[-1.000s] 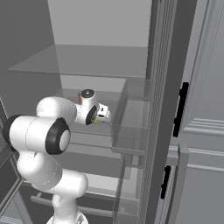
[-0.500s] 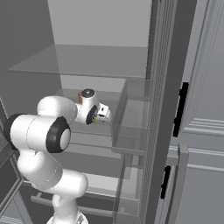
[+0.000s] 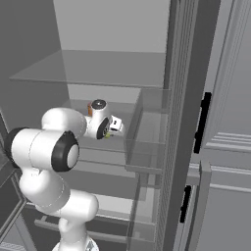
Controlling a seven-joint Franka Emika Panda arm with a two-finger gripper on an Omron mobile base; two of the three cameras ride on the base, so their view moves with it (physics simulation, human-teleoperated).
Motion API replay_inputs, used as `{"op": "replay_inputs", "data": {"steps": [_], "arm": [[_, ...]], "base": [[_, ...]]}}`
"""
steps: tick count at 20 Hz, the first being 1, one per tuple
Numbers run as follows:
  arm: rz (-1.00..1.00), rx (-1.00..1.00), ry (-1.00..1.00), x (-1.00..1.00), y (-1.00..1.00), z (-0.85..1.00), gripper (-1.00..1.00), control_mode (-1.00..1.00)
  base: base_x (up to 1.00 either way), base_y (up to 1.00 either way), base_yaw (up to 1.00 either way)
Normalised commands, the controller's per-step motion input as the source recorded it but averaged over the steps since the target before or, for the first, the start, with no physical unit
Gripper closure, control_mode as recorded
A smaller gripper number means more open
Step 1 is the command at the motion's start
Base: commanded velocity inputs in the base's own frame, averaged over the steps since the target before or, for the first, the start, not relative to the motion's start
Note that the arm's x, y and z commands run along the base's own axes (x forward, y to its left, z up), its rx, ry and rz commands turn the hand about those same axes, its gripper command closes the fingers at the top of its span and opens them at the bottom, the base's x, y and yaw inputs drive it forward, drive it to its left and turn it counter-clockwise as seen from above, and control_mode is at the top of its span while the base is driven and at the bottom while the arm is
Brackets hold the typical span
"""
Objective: Grab a lemon wedge from the fridge and one ice cube from the ice bowl, and put them in the glass of lemonade.
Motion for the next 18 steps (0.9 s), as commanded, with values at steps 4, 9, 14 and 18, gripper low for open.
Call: {"op": "replay_inputs", "data": {"steps": [4, 9, 14, 18], "arm": [[0.00, 0.00, -0.05, -0.53, 0.04, 0.08, 1.00, -1.00], [0.00, 0.00, -0.10, -1.00, 0.03, 0.42, 1.00, -1.00], [0.00, 0.00, -0.02, -1.00, 0.00, 0.95, 1.00, -1.00], [0.00, 0.00, 0.00, -0.94, 0.05, 1.00, 1.00, -1.00]], "base": [[0.00, 0.00, 0.00], [0.00, 0.00, 0.00], [0.00, 0.00, 0.00], [0.00, 0.00, 0.00]]}}
